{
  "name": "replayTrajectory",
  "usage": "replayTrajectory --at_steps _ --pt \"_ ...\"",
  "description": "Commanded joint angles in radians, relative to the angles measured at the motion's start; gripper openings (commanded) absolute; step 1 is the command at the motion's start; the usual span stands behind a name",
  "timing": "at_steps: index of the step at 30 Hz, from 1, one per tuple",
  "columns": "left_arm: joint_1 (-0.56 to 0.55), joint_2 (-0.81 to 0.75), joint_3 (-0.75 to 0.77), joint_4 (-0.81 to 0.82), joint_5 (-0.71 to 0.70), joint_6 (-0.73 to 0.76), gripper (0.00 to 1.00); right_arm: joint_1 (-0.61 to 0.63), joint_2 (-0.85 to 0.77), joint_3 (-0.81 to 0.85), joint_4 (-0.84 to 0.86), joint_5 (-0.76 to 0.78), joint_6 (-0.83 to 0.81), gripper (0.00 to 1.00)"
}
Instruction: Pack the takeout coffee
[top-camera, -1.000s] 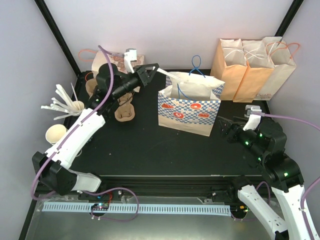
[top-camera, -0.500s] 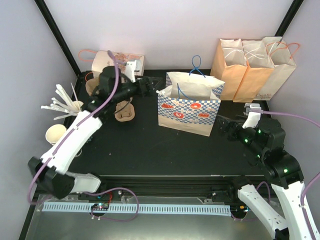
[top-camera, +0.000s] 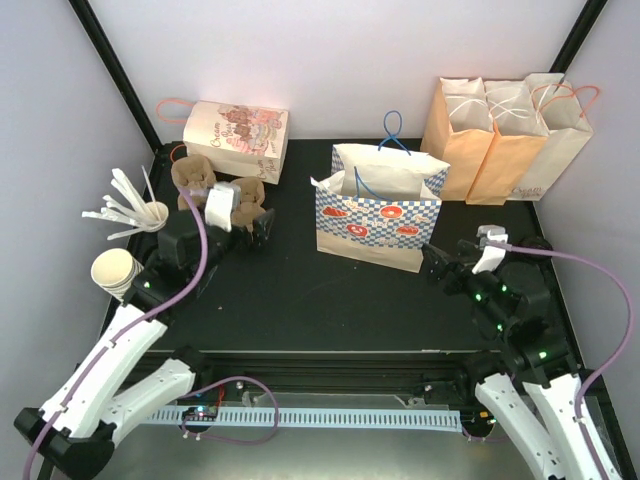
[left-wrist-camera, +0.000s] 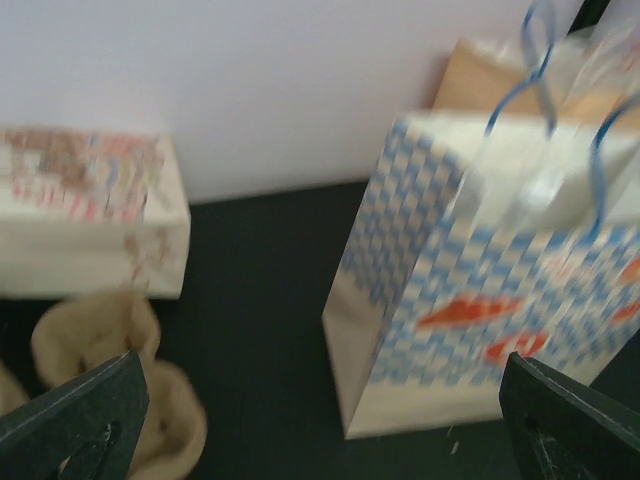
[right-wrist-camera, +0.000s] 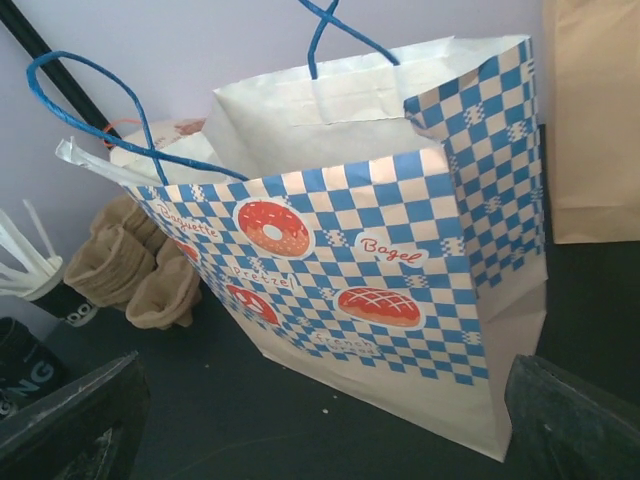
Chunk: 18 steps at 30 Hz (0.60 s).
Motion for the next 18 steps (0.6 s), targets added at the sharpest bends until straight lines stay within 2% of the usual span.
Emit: replayTrajectory --at_steps 1,7,14,18 --pt "-0.002 -0.121 -0.162 0.006 -0.051 0.083 0.99 0.001 -0.076 -0.140 0.247 -0.042 0.056 1.00" --pt "-0.003 -0.277 -0.398 0.092 -0.098 0.112 0.99 0.000 -0.127 -0.276 0.381 0.039 0.067 1.00" --pt "-0.002 -0.270 -0.497 0.177 -0.184 0.113 0.99 0.001 -0.118 -0.406 0.568 0.050 -0.119 1.00" --pt "-0.001 -0.244 -0.538 0.311 -0.214 0.100 0.99 0.001 -0.091 -0.497 0.760 0.071 -0.145 1.00"
